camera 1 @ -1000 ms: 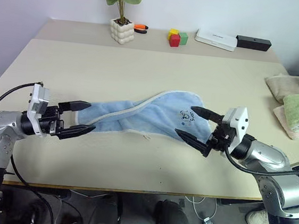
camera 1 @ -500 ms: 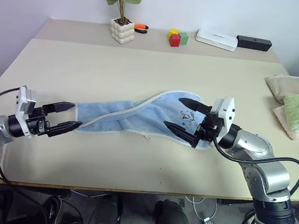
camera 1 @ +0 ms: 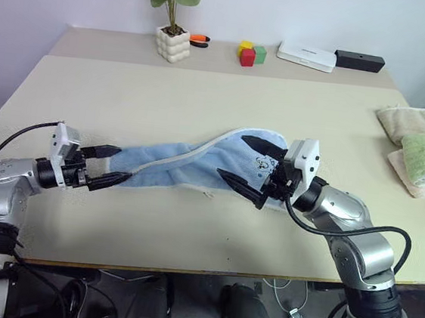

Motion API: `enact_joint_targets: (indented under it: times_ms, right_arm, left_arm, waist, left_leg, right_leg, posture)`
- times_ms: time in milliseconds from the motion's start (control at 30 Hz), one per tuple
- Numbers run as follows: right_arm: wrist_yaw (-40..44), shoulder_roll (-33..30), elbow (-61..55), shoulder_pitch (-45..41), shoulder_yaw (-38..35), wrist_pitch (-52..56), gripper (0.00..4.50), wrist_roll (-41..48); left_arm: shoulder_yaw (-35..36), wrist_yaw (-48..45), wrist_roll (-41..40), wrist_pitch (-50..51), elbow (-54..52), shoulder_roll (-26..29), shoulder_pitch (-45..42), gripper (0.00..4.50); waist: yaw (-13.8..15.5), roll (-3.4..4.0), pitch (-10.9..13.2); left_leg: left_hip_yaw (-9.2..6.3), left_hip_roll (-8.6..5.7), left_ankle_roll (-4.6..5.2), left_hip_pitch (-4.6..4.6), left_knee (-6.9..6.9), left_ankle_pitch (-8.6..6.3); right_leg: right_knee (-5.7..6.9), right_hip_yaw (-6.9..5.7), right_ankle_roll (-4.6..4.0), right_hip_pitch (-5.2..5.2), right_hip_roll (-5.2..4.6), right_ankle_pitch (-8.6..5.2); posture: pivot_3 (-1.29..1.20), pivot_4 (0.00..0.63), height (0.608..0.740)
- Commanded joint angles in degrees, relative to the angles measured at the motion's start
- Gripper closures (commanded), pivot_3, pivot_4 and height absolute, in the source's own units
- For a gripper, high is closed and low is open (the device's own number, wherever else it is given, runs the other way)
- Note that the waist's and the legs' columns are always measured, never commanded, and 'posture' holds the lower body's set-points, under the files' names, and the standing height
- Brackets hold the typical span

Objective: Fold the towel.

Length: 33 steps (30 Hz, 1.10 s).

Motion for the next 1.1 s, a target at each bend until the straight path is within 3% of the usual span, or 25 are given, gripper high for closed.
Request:
enact_joint_targets:
  times_ms: [33,167,233,300,500,767,1033,1100]
  right_arm:
    - [-0.9,1.4,-1.6,-0.1,0.8,-1.9,0.0,-1.0]
    - [-1.4,2.0,-1.0,-0.1,0.7,-2.8,0.0,-2.0]
    - [-1.6,2.1,-0.9,0.1,0.5,-3.2,0.0,-2.3]
    - [-1.8,2.1,-0.7,0.2,0.3,-3.5,0.0,-2.6]
    - [-2.5,1.9,-0.9,0.4,-0.2,-4.1,0.0,-3.1]
    - [-3.3,1.5,0.3,0.1,-0.8,-5.9,0.0,-5.0]
    - [-10.1,0.6,15.3,-8.1,-4.5,-5.1,0.0,-11.9]
    - [-12.6,0.1,25.1,-14.0,-4.5,-3.0,0.0,-14.6]
  left_arm:
    - [-1.4,-0.9,1.0,-1.7,-0.7,0.0,-2.5,0.05]
    - [-2.7,-2.0,1.8,-2.8,2.5,-0.7,-5.2,0.05]
    - [-3.6,-2.5,2.4,-2.6,4.0,-0.9,-6.2,0.56]
    - [-4.3,-3.4,2.5,-2.1,4.9,-1.0,-6.8,1.38]
    - [-6.8,-5.6,5.2,-4.4,8.3,-0.3,-7.7,4.48]
    - [-5.7,-5.6,5.1,-6.0,11.5,-1.0,-10.9,4.48]
    - [-1.4,-6.4,1.5,-5.8,9.1,0.3,-10.0,4.48]
    - [-0.6,-5.2,1.6,-7.0,6.9,0.2,-7.4,4.48]
  waist:
    - [0.0,0.0,0.0]
    - [0.2,0.0,0.0]
    - [0.1,0.0,0.0]
    - [0.1,0.0,0.0]
    - [0.0,0.0,0.0]
    - [0.1,0.0,0.0]
    - [0.0,0.0,0.0]
    - [-0.3,0.01,0.0]
  left_leg:
    - [0.0,0.0,0.0,-0.01,0.0,0.0]
    - [0.0,-0.01,0.0,-0.01,0.04,0.0]
    - [0.01,-0.01,0.0,-0.01,0.06,0.0]
    - [0.0,-0.01,0.0,-0.01,0.04,0.0]
    - [0.0,0.0,0.0,-0.01,0.02,0.0]
    - [-0.01,-0.01,0.0,-0.01,0.06,0.0]
    - [0.01,0.0,0.0,-0.01,0.04,0.0]
    - [0.02,0.0,0.0,-0.01,0.02,0.0]
  right_leg:
    - [0.0,0.0,0.0,0.0,0.0,0.0]
    - [0.0,0.0,0.0,0.03,0.0,0.0]
    - [0.0,0.0,0.01,0.03,0.0,0.0]
    - [0.0,0.0,0.01,0.03,0.0,0.0]
    - [0.0,0.0,0.01,0.01,0.01,0.0]
    - [0.01,0.0,0.01,0.03,0.0,0.0]
    - [0.03,0.0,0.02,0.0,0.01,0.01]
    - [0.03,0.0,0.02,-0.01,0.01,0.01]
  posture:
    - [0.0,0.15,0.735]
    - [0.0,0.15,0.735]
    - [0.0,0.15,0.735]
    - [0.0,0.15,0.735]
    - [0.0,0.15,0.735]
    - [0.0,0.15,0.735]
    - [0.0,0.15,0.735]
    - [0.0,0.15,0.735]
